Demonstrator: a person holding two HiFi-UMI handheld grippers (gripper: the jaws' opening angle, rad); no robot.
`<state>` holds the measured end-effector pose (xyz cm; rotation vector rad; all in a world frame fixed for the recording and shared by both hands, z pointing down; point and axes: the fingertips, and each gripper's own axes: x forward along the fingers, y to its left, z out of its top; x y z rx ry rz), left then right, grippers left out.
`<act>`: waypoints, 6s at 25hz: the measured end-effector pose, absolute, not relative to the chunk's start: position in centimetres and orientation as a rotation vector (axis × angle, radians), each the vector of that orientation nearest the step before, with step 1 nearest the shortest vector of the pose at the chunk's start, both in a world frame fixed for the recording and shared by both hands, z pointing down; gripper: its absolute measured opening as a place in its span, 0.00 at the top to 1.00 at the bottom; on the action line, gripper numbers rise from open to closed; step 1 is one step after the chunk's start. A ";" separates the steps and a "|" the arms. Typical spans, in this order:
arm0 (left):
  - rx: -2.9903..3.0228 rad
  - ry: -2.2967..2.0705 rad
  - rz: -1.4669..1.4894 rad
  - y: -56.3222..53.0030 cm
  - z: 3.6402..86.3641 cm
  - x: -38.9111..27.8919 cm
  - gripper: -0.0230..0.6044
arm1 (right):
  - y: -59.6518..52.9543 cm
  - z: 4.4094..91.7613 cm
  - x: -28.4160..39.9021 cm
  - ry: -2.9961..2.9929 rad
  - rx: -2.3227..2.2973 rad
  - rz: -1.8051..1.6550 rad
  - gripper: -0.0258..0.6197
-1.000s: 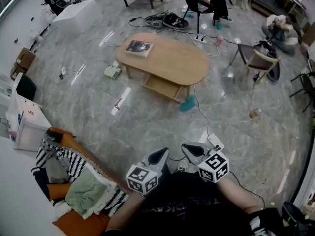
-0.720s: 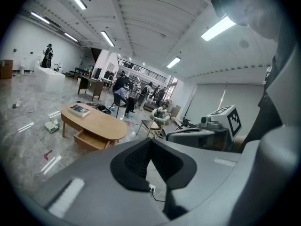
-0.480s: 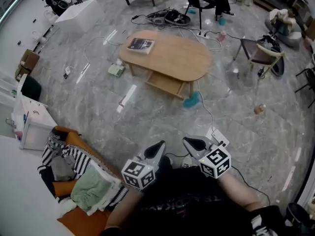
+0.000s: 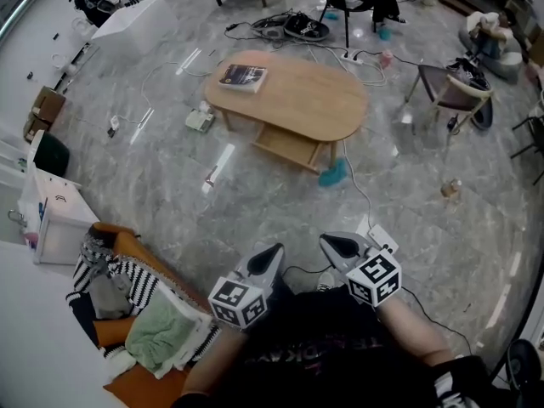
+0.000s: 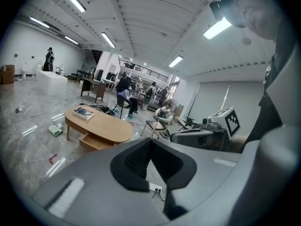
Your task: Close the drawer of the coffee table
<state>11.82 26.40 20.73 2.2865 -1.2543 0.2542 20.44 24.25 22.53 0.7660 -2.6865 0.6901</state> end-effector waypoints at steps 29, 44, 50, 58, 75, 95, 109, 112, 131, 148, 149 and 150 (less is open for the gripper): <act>2.414 -0.974 0.281 9.1 24.4 -13.5 0.96 | 9.9 23.5 0.9 -2.440 1.328 0.743 0.96; 2.498 -0.869 0.289 7.6 24.3 -21.8 0.96 | 9.8 22.9 -4.7 -2.332 1.507 0.685 0.96; 2.497 -0.935 0.259 7.5 23.6 -24.4 0.96 | 9.1 23.2 -5.5 -2.297 1.481 0.683 0.96; 2.465 -0.970 0.308 3.4 25.3 -24.6 0.96 | 3.9 24.3 -5.8 -2.319 1.445 0.694 0.96; 2.520 -0.921 0.452 -12.1 30.0 -13.2 0.96 | -8.9 31.4 5.2 -2.320 1.492 0.818 0.96; 2.474 -0.893 0.617 -22.3 44.0 -8.3 0.96 | -19.4 45.8 9.5 -2.301 1.534 1.042 0.96; 2.527 -0.839 0.626 -20.0 53.6 -12.4 0.96 | -15.7 54.7 7.4 -2.205 1.652 0.983 0.96; 2.519 -0.838 0.613 -19.4 56.1 -13.7 0.96 | -14.3 57.4 6.8 -2.181 1.658 0.971 0.96; 2.491 -0.913 0.566 -20.8 75.5 -17.3 0.96 | -12.5 76.3 6.8 -2.089 1.652 0.958 0.96; 2.668 -1.121 0.483 -27.2 87.0 -21.0 0.96 | -11.8 90.7 11.3 -2.040 1.731 0.763 0.96; 2.679 -1.125 0.473 -27.3 87.5 -21.0 0.96 | -11.6 91.0 11.6 -2.039 1.761 0.751 0.96; 2.692 -1.121 0.459 -27.4 87.9 -21.0 0.96 | -11.5 91.2 11.9 -2.036 1.793 0.740 0.96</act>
